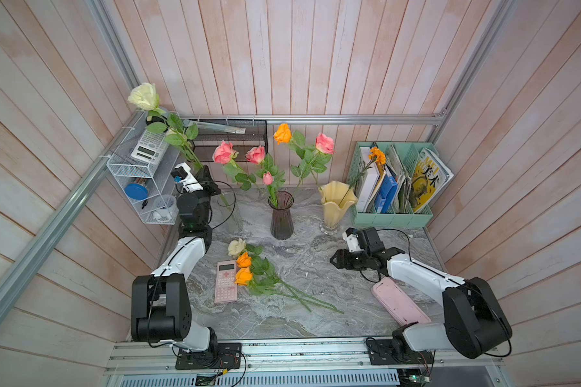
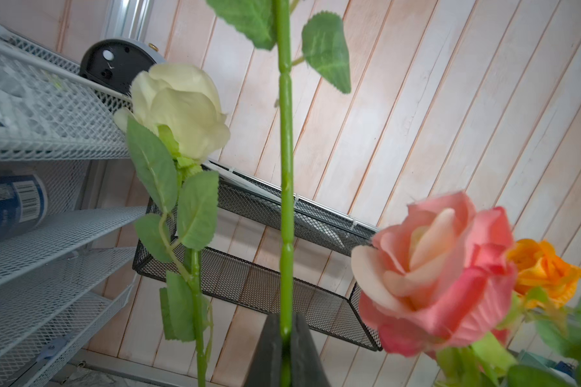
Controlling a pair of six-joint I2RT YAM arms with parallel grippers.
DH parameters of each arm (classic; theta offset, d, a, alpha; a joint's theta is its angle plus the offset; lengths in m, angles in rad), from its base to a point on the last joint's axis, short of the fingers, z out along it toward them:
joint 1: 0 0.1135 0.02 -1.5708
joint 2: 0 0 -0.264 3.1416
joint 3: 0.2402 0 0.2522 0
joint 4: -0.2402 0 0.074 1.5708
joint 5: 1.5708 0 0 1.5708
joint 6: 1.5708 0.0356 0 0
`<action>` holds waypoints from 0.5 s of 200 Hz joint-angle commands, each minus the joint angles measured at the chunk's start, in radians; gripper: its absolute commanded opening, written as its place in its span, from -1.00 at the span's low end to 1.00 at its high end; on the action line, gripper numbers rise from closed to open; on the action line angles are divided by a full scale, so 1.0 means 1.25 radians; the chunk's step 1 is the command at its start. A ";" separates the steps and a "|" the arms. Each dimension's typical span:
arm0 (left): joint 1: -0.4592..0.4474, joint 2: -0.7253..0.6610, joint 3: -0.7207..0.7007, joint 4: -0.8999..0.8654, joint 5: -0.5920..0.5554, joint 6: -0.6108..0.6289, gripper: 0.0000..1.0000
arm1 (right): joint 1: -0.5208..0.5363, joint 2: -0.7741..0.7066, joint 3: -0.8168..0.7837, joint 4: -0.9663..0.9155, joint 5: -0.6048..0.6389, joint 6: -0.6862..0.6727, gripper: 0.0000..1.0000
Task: Arrange the flowers in different vases according to their colors
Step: Insert the flower into the vase.
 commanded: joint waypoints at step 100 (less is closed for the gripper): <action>-0.096 0.023 -0.058 -0.055 -0.018 0.135 -0.33 | 0.167 0.023 0.105 -0.063 -0.012 -0.109 0.24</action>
